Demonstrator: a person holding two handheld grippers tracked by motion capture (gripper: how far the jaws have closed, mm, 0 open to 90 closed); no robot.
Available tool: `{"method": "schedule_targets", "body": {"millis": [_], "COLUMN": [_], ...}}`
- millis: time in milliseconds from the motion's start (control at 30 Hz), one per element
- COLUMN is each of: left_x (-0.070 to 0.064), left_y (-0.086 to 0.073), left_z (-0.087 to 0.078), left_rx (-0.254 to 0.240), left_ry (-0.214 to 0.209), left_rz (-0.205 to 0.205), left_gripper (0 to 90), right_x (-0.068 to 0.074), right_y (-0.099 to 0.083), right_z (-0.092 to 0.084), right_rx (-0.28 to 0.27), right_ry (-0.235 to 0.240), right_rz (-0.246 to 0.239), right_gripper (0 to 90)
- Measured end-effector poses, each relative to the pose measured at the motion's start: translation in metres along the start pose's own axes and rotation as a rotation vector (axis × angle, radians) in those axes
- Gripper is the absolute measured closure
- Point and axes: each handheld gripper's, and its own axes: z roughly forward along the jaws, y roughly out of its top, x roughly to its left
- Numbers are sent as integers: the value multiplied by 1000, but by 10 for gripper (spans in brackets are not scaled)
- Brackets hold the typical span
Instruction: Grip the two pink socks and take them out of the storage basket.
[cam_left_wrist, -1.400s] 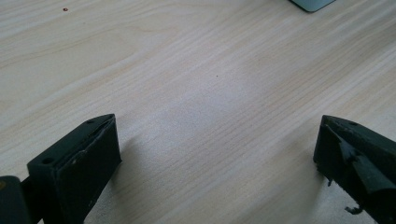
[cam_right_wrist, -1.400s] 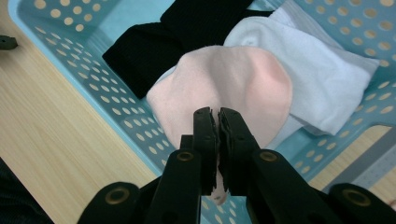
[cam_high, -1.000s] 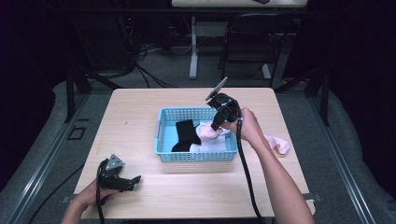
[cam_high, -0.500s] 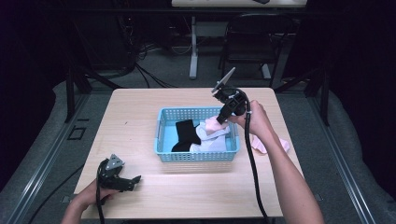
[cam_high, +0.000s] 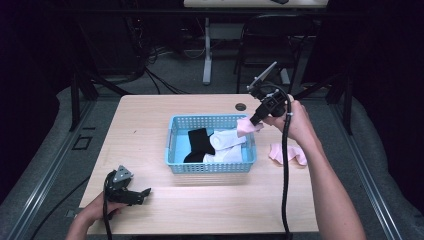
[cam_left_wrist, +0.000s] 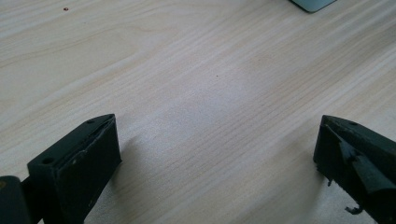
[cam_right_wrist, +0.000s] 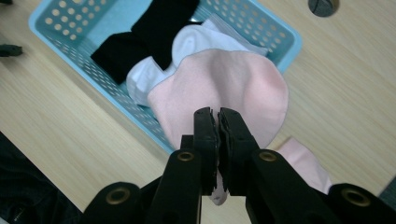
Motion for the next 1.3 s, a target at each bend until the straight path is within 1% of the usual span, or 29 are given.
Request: {"method": "schedule_targets", "body": {"millis": [100, 267, 300, 333, 367, 433, 467, 500, 567, 633, 667, 700, 767, 833, 900, 933, 967, 1000, 1067, 1133, 1167, 1233, 1300], "left_x": [0, 0, 0, 0, 0, 0, 0, 0, 0, 0, 0, 0, 0, 0, 0, 0, 0, 0, 0, 0, 0, 0, 0], "left_y": [0, 0, 0, 0, 0, 0, 0, 0, 0, 0, 0, 0, 0, 0, 0, 0, 0, 0, 0, 0, 0, 0, 0], "left_z": [0, 0, 0, 0, 0, 0, 0, 0, 0, 0, 0, 0, 0, 0, 0, 0, 0, 0, 0, 0, 0, 0, 0], "left_rx": [1, 0, 0, 0, 0, 0, 0, 0, 0, 0, 0, 0, 0, 0, 0, 0, 0, 0, 0, 0, 0, 1, 1], "left_ry": [0, 0, 0, 0, 0, 0, 0, 0, 0, 0, 0, 0, 0, 0, 0, 0, 0, 0, 0, 0, 0, 0, 0], "left_rz": [-1, -3, -3, -1, 0, 0, 0, 0, 0, -1, 0, 0, 0, -1, -1, 0, -1, 0, 0, 0, 0, 0, 0], "left_gripper": [3, 3, 3, 3, 3, 3, 3, 3, 3, 3, 3, 3, 3, 3, 3, 3, 3, 3, 3, 3, 3, 3, 3], "right_x": [-10, -28, -31, -36, -38, -47, -50, -57, -59, -66, -68, -71, -75, -78, -80, -81, -83, -83, -84, -86, -86, -87, -89], "right_y": [-8, -24, -27, -32, -34, -41, -44, -50, -53, -59, -61, -64, -69, -73, -77, -79, -83, -83, -86, -90, -91, -95, -98], "right_z": [-7, -14, -14, -14, -14, -12, -10, -4, -1, 10, 15, 22, 36, 47, 60, 66, 77, 77, 86, 94, 97, 104, 105], "right_rx": [11, 40, 40, 50, 53, 75, 78, 87, 91, 114, 115, 124, 150, 157, 163, 171, 190, 190, 190, 205, 202, 228, 232], "right_ry": [-18, -47, -51, -60, -62, -73, -78, -82, -87, -85, -89, -90, -81, -83, -68, -71, -72, -72, -68, -59, -57, -50, -37], "right_rz": [15, 62, 74, 88, 91, 111, 121, 143, 151, 168, 175, 188, 194, 202, 220, 224, 224, 224, 240, 244, 250, 250, 250], "right_gripper": [860, 859, 859, 859, 859, 858, 858, 858, 858, 858, 858, 858, 857, 856, 855, 854, 853, 853, 849, 842, 837, 781, 732]}}
